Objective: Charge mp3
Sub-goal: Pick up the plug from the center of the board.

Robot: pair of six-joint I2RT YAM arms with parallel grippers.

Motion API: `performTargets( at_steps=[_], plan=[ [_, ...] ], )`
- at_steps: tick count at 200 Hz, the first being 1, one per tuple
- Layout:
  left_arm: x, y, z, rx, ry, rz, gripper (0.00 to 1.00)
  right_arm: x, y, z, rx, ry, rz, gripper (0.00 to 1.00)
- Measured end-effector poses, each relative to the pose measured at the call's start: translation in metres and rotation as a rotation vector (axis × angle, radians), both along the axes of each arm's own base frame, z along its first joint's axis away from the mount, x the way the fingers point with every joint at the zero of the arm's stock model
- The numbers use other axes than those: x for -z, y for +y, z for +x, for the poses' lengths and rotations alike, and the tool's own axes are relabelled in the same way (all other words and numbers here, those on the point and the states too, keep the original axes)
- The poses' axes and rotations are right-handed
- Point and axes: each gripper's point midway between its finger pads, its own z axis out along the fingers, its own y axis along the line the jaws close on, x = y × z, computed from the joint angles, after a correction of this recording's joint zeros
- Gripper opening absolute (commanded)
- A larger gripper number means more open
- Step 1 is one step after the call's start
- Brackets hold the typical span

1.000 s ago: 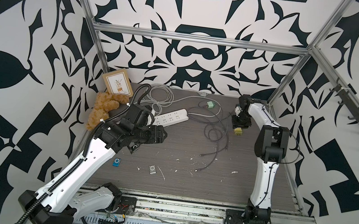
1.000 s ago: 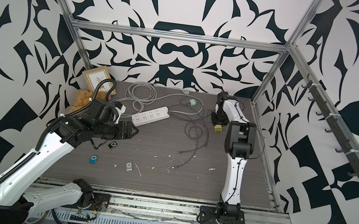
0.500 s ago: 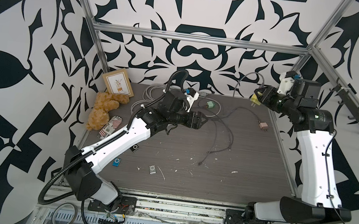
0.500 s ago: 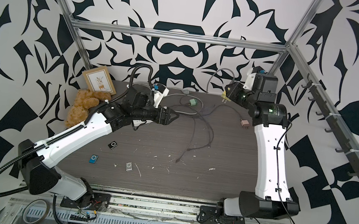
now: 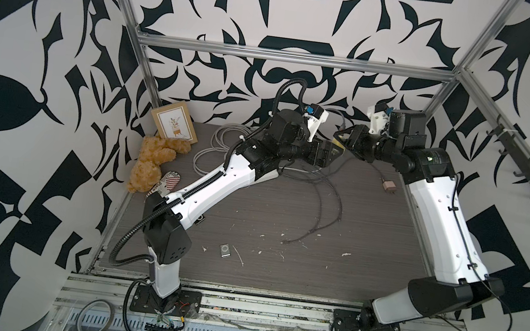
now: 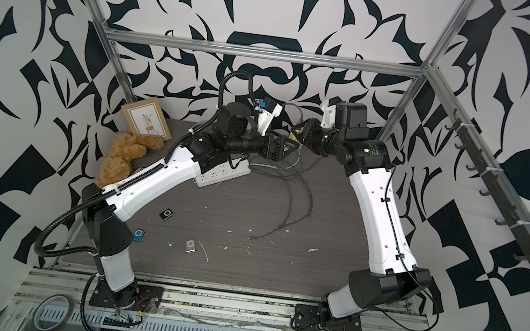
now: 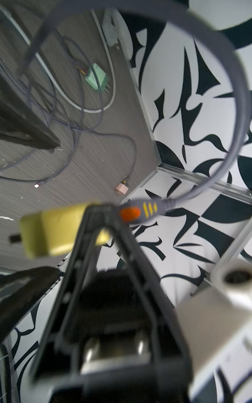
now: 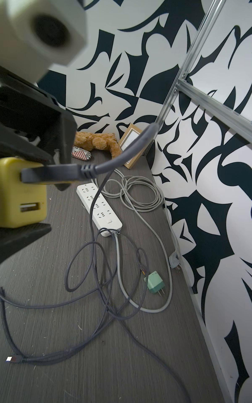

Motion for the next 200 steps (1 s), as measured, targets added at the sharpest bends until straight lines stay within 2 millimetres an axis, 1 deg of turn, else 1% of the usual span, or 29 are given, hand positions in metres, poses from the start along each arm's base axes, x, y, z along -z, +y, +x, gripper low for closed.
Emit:
performTargets(
  at_steps=[11, 28, 54, 68, 92, 96, 108, 121, 132, 141, 157, 170, 183, 193, 200],
  plan=[
    [0.001, 0.003, 0.005, -0.009, 0.019, 0.008, 0.86, -0.005, 0.0, 0.001, 0.001, -0.016, 0.005, 0.08],
    [0.001, 0.007, 0.007, -0.022, 0.036, 0.021, 0.86, -0.011, 0.0, -0.001, 0.0, -0.024, 0.009, 0.07],
    [0.0, 0.015, 0.014, -0.035, 0.037, 0.021, 0.88, -0.028, 0.0, -0.004, 0.0, -0.06, 0.03, 0.07],
    [0.009, 0.021, 0.027, -0.069, 0.046, 0.044, 0.88, -0.041, -0.001, -0.009, -0.002, -0.084, 0.053, 0.07],
    [0.029, 0.031, 0.064, -0.164, 0.073, 0.1, 0.86, -0.07, 0.001, -0.028, -0.03, -0.137, 0.102, 0.07],
    [0.035, 0.032, 0.07, -0.175, 0.081, 0.11, 0.86, -0.076, 0.0, -0.031, -0.034, -0.148, 0.108, 0.07],
    [0.05, 0.034, 0.079, -0.19, 0.102, 0.129, 0.86, -0.089, 0.001, -0.04, -0.047, -0.179, 0.124, 0.07],
    [0.06, 0.036, 0.084, -0.19, 0.123, 0.133, 0.86, -0.101, 0.001, -0.049, -0.058, -0.207, 0.137, 0.06],
    [0.064, 0.033, 0.082, -0.168, 0.136, 0.124, 0.86, -0.107, 0.0, -0.054, -0.064, -0.221, 0.144, 0.07],
    [0.063, 0.029, 0.08, -0.145, 0.136, 0.105, 0.86, -0.108, 0.0, -0.056, -0.067, -0.224, 0.146, 0.07],
    [0.07, 0.024, 0.07, -0.1, 0.142, 0.079, 0.89, -0.107, 0.0, -0.057, -0.068, -0.223, 0.145, 0.07],
    [0.081, 0.027, 0.057, -0.075, 0.16, 0.067, 0.92, -0.103, 0.001, -0.054, -0.068, -0.209, 0.141, 0.07],
    [0.089, 0.032, 0.042, -0.054, 0.166, 0.054, 0.92, -0.098, 0.002, -0.05, -0.069, -0.193, 0.136, 0.07],
    [0.09, 0.036, 0.033, -0.04, 0.17, 0.044, 0.92, -0.094, 0.003, -0.046, -0.07, -0.184, 0.134, 0.07],
    [0.086, 0.038, 0.027, -0.028, 0.167, 0.034, 0.91, -0.092, 0.004, -0.043, -0.072, -0.176, 0.132, 0.07]
  ],
)
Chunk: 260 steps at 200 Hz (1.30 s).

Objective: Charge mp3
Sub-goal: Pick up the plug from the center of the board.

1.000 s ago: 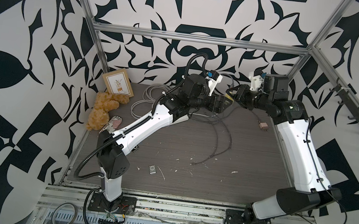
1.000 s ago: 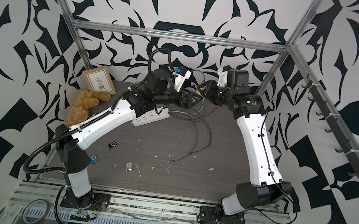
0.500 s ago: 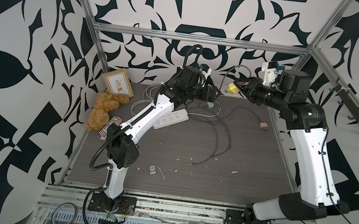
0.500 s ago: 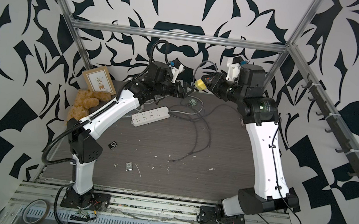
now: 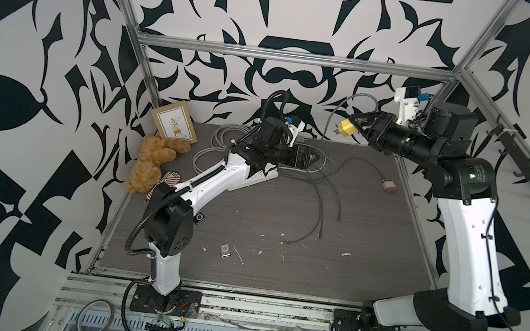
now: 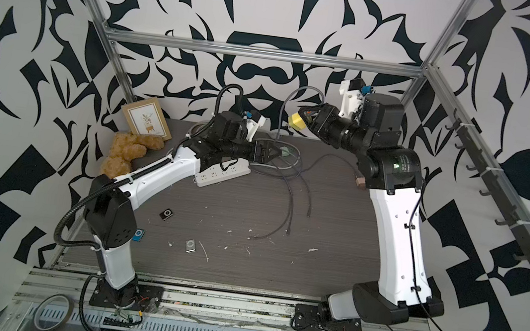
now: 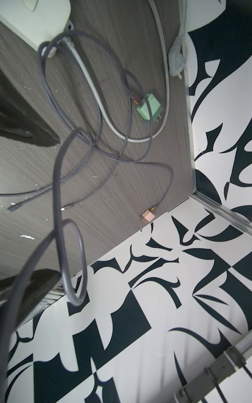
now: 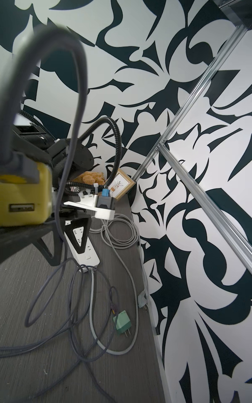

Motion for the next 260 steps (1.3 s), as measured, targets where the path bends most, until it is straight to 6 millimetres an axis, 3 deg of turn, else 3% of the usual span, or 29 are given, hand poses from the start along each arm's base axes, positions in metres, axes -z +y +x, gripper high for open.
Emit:
performTargets(
  at_steps=[23, 50, 71, 87, 97, 120, 139, 149, 166, 177, 186, 204, 213, 228, 241, 260],
  plan=[
    [-0.023, -0.005, -0.006, 0.03, -0.047, -0.03, 0.86, 0.007, 0.003, 0.007, -0.006, 0.021, -0.001, 0.07],
    [-0.044, -0.013, -0.001, 0.037, -0.096, -0.034, 0.53, 0.007, 0.006, 0.009, -0.022, 0.03, 0.016, 0.07],
    [-0.052, -0.022, 0.014, 0.031, -0.131, -0.025, 0.25, 0.002, 0.009, 0.008, -0.033, 0.02, 0.034, 0.06],
    [-0.059, -0.029, 0.027, 0.011, -0.157, -0.015, 0.09, 0.0, 0.009, 0.007, -0.033, 0.017, 0.044, 0.06],
    [-0.068, -0.032, 0.035, -0.002, -0.179, -0.015, 0.08, -0.003, 0.008, 0.006, -0.031, 0.009, 0.049, 0.06],
    [-0.114, -0.036, 0.045, -0.018, -0.272, -0.071, 0.1, -0.006, 0.006, 0.001, -0.021, -0.008, 0.053, 0.05],
    [-0.152, -0.033, 0.039, -0.016, -0.333, -0.127, 0.17, -0.005, 0.0, -0.005, 0.004, -0.009, 0.047, 0.05],
    [-0.16, -0.032, 0.031, 0.002, -0.341, -0.146, 0.19, -0.002, -0.003, -0.008, 0.021, -0.004, 0.041, 0.05],
    [-0.142, -0.03, 0.019, 0.037, -0.284, -0.148, 0.32, 0.013, -0.01, -0.012, 0.053, 0.026, 0.027, 0.05],
    [-0.116, -0.03, 0.013, 0.061, -0.228, -0.129, 0.52, 0.026, -0.013, -0.014, 0.07, 0.057, 0.018, 0.05],
    [-0.082, -0.03, 0.009, 0.066, -0.154, -0.1, 0.78, 0.04, -0.016, -0.015, 0.089, 0.093, 0.009, 0.04],
    [-0.011, -0.017, -0.003, 0.039, 0.003, -0.008, 1.0, 0.07, -0.02, -0.017, 0.118, 0.167, -0.011, 0.04],
    [0.019, -0.007, -0.011, 0.012, 0.085, 0.038, 0.99, 0.086, -0.023, -0.018, 0.131, 0.206, -0.023, 0.04],
    [0.048, 0.014, -0.027, -0.035, 0.185, 0.098, 0.99, 0.117, -0.025, -0.02, 0.154, 0.283, -0.029, 0.03],
    [0.051, 0.031, -0.044, -0.072, 0.232, 0.117, 0.99, 0.143, -0.027, -0.021, 0.174, 0.348, -0.026, 0.01],
    [0.034, 0.064, -0.081, -0.129, 0.244, 0.084, 0.99, 0.176, -0.027, -0.02, 0.203, 0.424, -0.017, 0.0]
  ],
)
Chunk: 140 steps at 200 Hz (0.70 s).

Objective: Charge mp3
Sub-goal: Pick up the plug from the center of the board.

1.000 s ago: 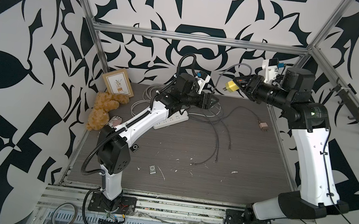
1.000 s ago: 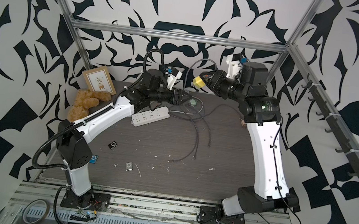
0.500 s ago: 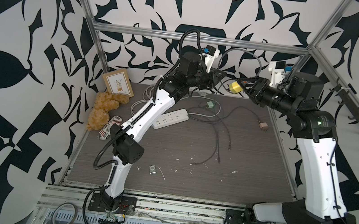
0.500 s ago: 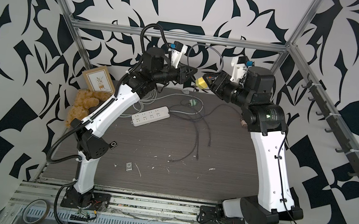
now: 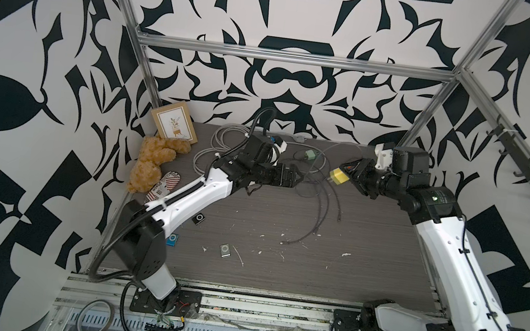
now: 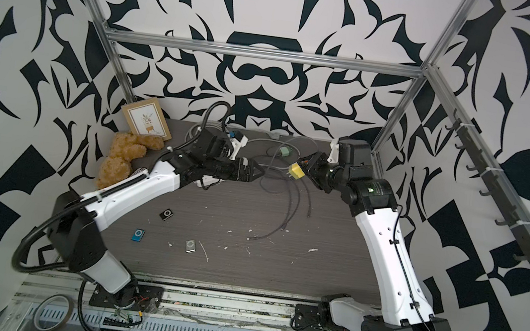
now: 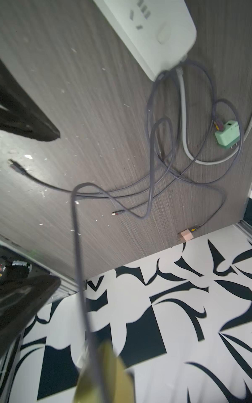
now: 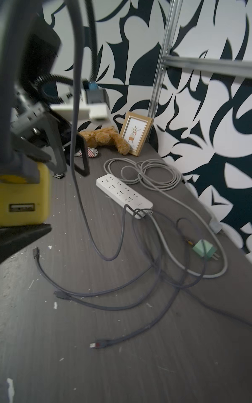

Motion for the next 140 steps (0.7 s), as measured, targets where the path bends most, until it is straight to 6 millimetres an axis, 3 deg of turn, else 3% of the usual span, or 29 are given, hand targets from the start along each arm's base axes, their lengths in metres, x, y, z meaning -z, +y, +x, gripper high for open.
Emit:
performTargets(
  at_steps=[14, 28, 38, 57, 69, 88, 114, 140],
  plan=[
    [-0.019, 0.017, -0.029, -0.022, -0.031, -0.046, 0.99, 0.016, 0.003, 0.002, 0.012, 0.033, 0.003, 0.0],
    [-0.038, 0.019, -0.057, -0.003, -0.082, -0.104, 0.99, 0.025, 0.01, 0.004, 0.011, 0.048, 0.005, 0.0],
    [-0.051, 0.008, -0.077, 0.051, -0.124, -0.147, 0.99, 0.026, 0.019, 0.006, -0.003, 0.046, 0.006, 0.0],
    [-0.063, -0.019, -0.094, 0.131, -0.17, -0.185, 0.99, 0.027, 0.033, 0.009, -0.025, 0.036, 0.008, 0.0],
    [-0.059, -0.039, -0.092, 0.169, -0.178, -0.176, 1.0, 0.029, 0.039, 0.008, -0.036, 0.037, 0.005, 0.0],
    [-0.03, -0.063, -0.074, 0.173, -0.152, -0.11, 1.0, 0.03, 0.047, 0.005, -0.053, 0.038, -0.003, 0.0],
    [0.005, -0.069, -0.059, 0.171, -0.128, -0.026, 0.97, 0.023, 0.051, 0.002, -0.063, 0.022, -0.021, 0.0],
    [-0.001, -0.066, -0.047, 0.175, -0.168, -0.009, 0.96, 0.015, 0.054, -0.002, -0.084, 0.001, -0.042, 0.0]
  ],
)
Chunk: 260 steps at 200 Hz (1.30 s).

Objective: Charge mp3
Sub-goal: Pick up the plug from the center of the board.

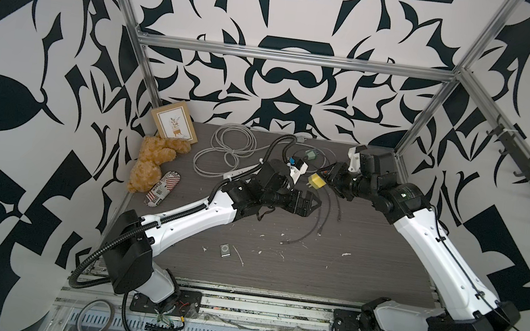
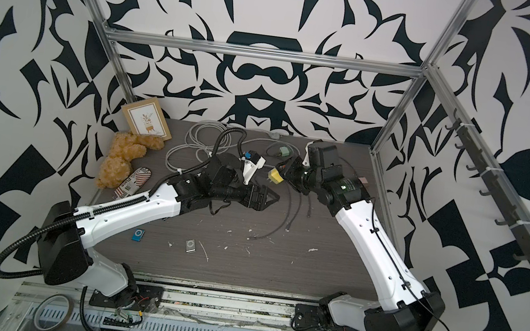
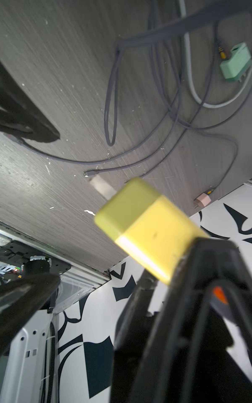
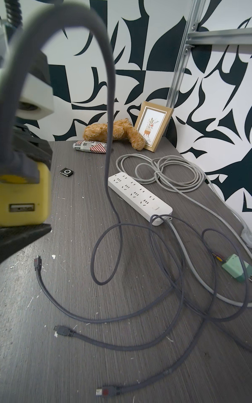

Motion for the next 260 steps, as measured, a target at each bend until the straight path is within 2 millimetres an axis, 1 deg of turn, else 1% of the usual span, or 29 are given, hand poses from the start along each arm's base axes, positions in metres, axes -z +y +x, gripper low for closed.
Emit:
performTargets(
  at_steps=[22, 33, 35, 39, 58, 90, 108, 128, 145, 156, 163, 171, 176, 178, 179, 187, 193, 194, 203, 233, 260],
  plan=[
    [-0.015, 0.003, 0.011, 0.007, -0.053, -0.023, 0.93, -0.004, 0.003, -0.006, -0.023, -0.006, -0.023, 0.0],
    [-0.018, 0.004, 0.013, 0.02, -0.073, -0.029, 0.86, -0.004, 0.005, -0.008, -0.037, -0.009, -0.031, 0.0],
    [-0.018, 0.004, 0.013, 0.024, -0.077, -0.028, 0.82, -0.004, 0.006, -0.009, -0.041, -0.009, -0.032, 0.0],
    [-0.019, 0.004, 0.013, 0.031, -0.08, -0.032, 0.79, -0.004, 0.007, -0.01, -0.047, -0.009, -0.035, 0.0],
    [-0.021, 0.002, 0.009, 0.078, -0.105, -0.036, 0.66, 0.0, 0.013, -0.016, -0.072, -0.001, -0.048, 0.0],
    [-0.025, -0.001, 0.003, 0.135, -0.132, -0.047, 0.58, 0.002, 0.018, -0.022, -0.098, 0.01, -0.063, 0.0],
    [-0.03, -0.003, 0.002, 0.157, -0.149, -0.069, 0.47, 0.001, 0.02, -0.023, -0.109, 0.008, -0.068, 0.0],
    [-0.03, -0.003, 0.001, 0.176, -0.162, -0.076, 0.34, -0.001, 0.021, -0.024, -0.122, 0.005, -0.068, 0.0],
    [-0.03, -0.005, -0.002, 0.21, -0.183, -0.088, 0.26, -0.003, 0.021, -0.023, -0.124, -0.002, -0.072, 0.0],
    [-0.028, -0.006, -0.004, 0.226, -0.193, -0.095, 0.22, -0.001, 0.02, -0.024, -0.129, 0.004, -0.078, 0.01],
    [-0.027, -0.006, -0.005, 0.235, -0.199, -0.096, 0.22, 0.0, 0.02, -0.025, -0.134, 0.007, -0.083, 0.03],
    [-0.026, -0.006, -0.006, 0.242, -0.205, -0.097, 0.2, 0.002, 0.02, -0.026, -0.142, 0.012, -0.087, 0.09],
    [-0.025, -0.006, -0.006, 0.246, -0.211, -0.096, 0.18, 0.002, 0.021, -0.027, -0.148, 0.015, -0.088, 0.16],
    [-0.024, -0.006, -0.006, 0.247, -0.21, -0.096, 0.17, 0.002, 0.021, -0.027, -0.149, 0.016, -0.09, 0.16],
    [-0.024, -0.006, -0.006, 0.248, -0.211, -0.096, 0.17, 0.002, 0.021, -0.027, -0.15, 0.016, -0.091, 0.2],
    [-0.024, -0.006, -0.007, 0.255, -0.222, -0.096, 0.15, 0.003, 0.021, -0.028, -0.161, 0.022, -0.094, 0.31],
    [-0.024, -0.005, -0.007, 0.26, -0.233, -0.096, 0.14, 0.002, 0.022, -0.028, -0.172, 0.025, -0.097, 0.35],
    [-0.024, -0.005, -0.007, 0.261, -0.236, -0.095, 0.14, 0.002, 0.022, -0.028, -0.174, 0.027, -0.097, 0.37],
    [-0.026, -0.004, -0.008, 0.267, -0.255, -0.095, 0.14, 0.0, 0.023, -0.029, -0.195, 0.032, -0.103, 0.44],
    [-0.037, -0.001, -0.012, 0.299, -0.363, -0.093, 0.11, -0.011, 0.024, -0.036, -0.265, 0.038, -0.101, 0.49],
    [-0.038, 0.002, -0.018, 0.339, -0.434, -0.077, 0.09, -0.013, 0.028, -0.045, -0.32, 0.052, -0.081, 0.52]
  ],
)
